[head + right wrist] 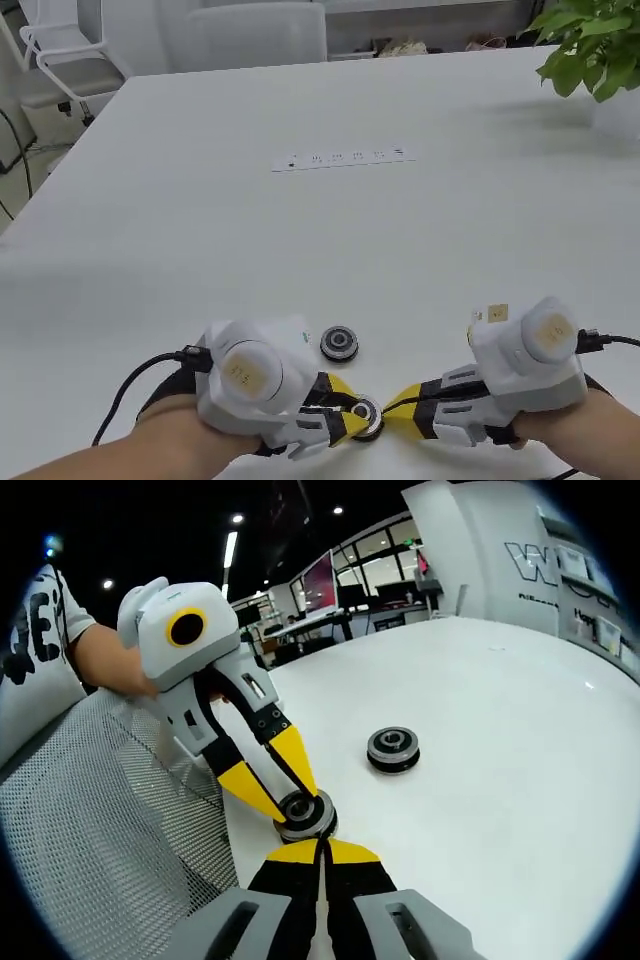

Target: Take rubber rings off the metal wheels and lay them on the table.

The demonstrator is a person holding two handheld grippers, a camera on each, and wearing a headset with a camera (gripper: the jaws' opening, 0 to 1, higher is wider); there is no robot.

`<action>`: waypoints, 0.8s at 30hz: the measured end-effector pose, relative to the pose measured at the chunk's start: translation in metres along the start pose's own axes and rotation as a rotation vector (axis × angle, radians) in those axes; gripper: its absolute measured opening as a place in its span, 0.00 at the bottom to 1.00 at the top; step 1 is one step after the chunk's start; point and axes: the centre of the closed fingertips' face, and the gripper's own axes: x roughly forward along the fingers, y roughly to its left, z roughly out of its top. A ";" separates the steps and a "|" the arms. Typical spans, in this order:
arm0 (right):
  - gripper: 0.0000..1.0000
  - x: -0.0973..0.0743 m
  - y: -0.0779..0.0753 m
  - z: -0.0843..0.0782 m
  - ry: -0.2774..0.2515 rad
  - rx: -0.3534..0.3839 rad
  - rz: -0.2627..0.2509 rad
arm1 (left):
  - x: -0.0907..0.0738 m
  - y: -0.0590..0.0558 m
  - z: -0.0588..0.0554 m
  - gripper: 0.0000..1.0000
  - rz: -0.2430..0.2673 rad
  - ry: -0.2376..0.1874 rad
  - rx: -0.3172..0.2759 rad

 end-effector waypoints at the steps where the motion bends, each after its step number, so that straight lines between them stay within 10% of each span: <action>1: 0.00 0.000 0.000 0.000 -0.004 0.016 0.000 | 0.000 0.000 0.000 0.07 0.000 0.000 0.000; 24: 0.00 -0.006 0.001 0.009 -0.075 0.219 0.027 | 0.001 0.000 0.000 0.07 0.000 -0.003 -0.001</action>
